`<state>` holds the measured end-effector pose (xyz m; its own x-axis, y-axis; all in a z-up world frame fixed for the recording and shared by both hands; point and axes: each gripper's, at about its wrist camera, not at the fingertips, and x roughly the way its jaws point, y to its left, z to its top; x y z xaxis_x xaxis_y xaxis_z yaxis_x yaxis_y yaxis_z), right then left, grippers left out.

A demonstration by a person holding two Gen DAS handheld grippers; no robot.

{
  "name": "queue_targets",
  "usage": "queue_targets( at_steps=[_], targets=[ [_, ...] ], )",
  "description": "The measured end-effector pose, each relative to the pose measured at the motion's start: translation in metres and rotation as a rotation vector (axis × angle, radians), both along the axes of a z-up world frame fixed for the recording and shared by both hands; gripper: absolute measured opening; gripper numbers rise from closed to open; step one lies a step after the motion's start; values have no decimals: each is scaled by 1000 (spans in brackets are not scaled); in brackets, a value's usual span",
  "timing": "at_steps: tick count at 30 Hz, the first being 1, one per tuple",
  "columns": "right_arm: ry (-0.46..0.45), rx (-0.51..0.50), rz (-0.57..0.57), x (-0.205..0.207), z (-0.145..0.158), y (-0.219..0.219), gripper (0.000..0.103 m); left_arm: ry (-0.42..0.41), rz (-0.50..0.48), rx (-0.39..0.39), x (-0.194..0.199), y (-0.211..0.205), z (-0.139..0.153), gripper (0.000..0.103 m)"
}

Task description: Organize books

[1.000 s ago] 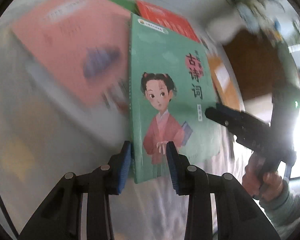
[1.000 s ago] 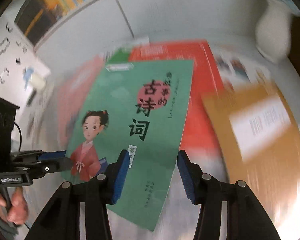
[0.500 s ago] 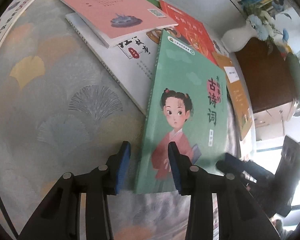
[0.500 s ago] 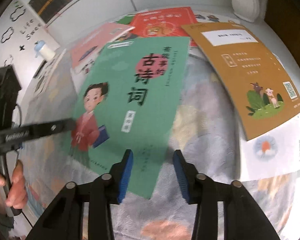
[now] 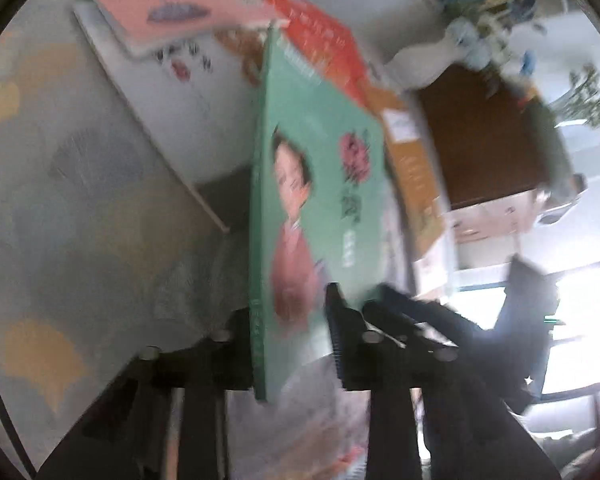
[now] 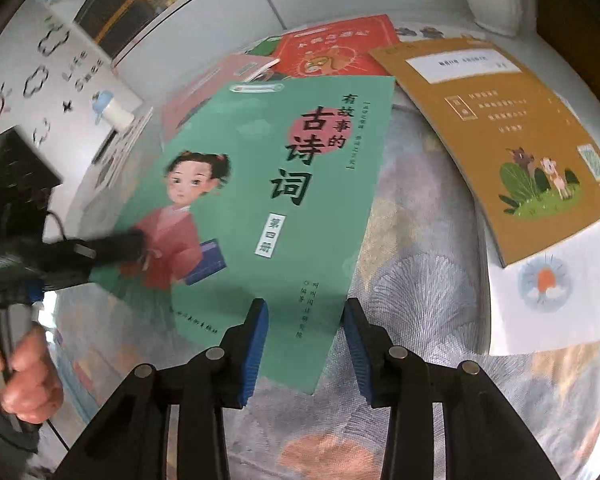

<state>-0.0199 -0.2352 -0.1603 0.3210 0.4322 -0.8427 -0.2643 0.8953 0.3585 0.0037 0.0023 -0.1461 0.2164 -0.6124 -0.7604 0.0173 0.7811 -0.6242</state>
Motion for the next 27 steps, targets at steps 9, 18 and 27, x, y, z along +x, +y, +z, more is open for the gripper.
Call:
queue_targets(
  at_steps=[9,18,27],
  targets=[
    [114,134,10,-3,1,-28,55,3,105,-263,4,15,17,11],
    [276,570,-81,2,-28,-56,69,143,181,-537,3,14,-3,11],
    [277,678,-165,31,-34,-57,28,143,165,-411,3,20,-5,9]
  ],
)
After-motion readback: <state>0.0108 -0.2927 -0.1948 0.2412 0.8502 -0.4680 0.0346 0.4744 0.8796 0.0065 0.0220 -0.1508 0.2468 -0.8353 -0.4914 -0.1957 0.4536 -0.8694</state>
